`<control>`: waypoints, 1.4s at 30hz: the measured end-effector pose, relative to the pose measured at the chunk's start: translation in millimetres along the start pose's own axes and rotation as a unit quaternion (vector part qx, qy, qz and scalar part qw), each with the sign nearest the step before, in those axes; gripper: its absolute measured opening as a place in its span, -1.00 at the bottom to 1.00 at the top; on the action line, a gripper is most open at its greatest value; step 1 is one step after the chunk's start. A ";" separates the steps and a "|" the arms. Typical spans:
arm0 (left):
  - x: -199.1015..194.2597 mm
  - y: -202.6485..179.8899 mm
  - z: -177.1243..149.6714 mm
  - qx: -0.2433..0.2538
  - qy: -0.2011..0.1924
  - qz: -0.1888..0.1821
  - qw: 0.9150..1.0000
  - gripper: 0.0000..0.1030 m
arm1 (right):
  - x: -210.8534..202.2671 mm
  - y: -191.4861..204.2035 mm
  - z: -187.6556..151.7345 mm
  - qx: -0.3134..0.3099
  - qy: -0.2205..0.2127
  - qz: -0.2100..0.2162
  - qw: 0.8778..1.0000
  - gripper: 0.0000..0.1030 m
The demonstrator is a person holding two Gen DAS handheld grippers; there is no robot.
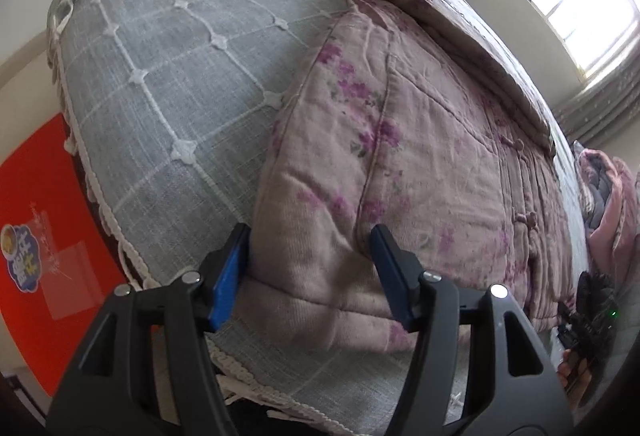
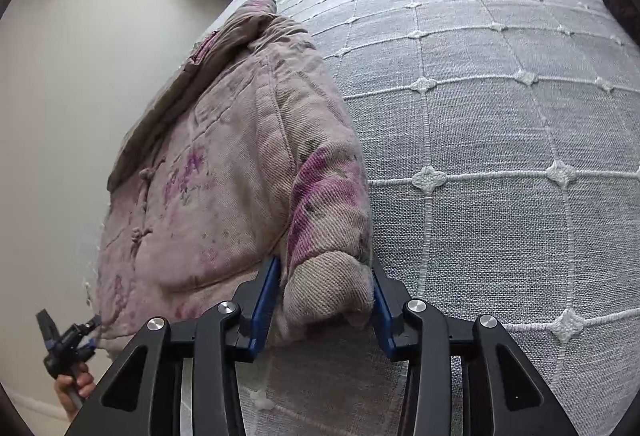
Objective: Fold large clothes
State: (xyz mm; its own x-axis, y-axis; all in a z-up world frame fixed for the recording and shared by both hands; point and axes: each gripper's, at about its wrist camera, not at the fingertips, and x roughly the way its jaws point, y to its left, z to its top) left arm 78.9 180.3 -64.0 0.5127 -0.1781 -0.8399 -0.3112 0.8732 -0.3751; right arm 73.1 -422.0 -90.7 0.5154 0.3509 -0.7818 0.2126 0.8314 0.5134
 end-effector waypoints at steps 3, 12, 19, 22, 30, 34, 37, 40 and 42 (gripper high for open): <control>-2.8 -6.0 -2.3 0.006 -0.006 0.005 1.000 0.14 | 0.8 -0.8 0.7 0.000 0.004 0.004 1.000 -0.16; 11.1 -6.5 3.8 0.010 0.012 -0.012 1.000 -0.08 | 4.1 1.4 -0.2 0.008 -0.020 0.006 1.000 -0.15; -1.2 3.2 3.3 -0.019 0.000 -0.061 0.998 -0.57 | 2.4 13.7 -6.2 0.019 -0.030 -0.013 0.999 -0.70; -8.7 2.1 1.9 -0.018 -0.008 -0.067 0.998 -0.61 | -6.0 18.2 -9.6 0.029 -0.040 -0.011 0.999 -0.75; -41.0 9.9 3.9 -0.002 -0.031 -0.109 0.994 -0.65 | -50.7 29.4 -21.1 0.042 -0.080 0.030 0.996 -0.78; -66.9 19.1 4.1 -0.002 -0.039 -0.122 0.992 -0.68 | -84.5 44.8 -35.7 0.028 -0.098 0.062 0.993 -0.79; -99.2 23.9 -3.4 0.014 -0.045 -0.130 0.990 -0.68 | -114.7 52.8 -57.8 0.015 -0.109 0.075 0.991 -0.79; -142.4 29.5 -16.1 0.037 -0.054 -0.148 0.987 -0.69 | -154.3 49.9 -90.5 0.016 -0.130 0.100 0.986 -0.79; -165.1 35.1 -21.4 0.055 -0.061 -0.160 0.984 -0.69 | -180.1 46.4 -113.1 0.016 -0.143 0.111 0.983 -0.79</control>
State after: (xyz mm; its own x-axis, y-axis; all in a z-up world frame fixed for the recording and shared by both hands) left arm -33.9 230.6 53.0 0.6652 -0.4011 -0.6298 -0.0332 0.8267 -0.5616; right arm -103.7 -397.9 33.9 0.7633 0.3836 -0.5198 0.0912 0.7326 0.6746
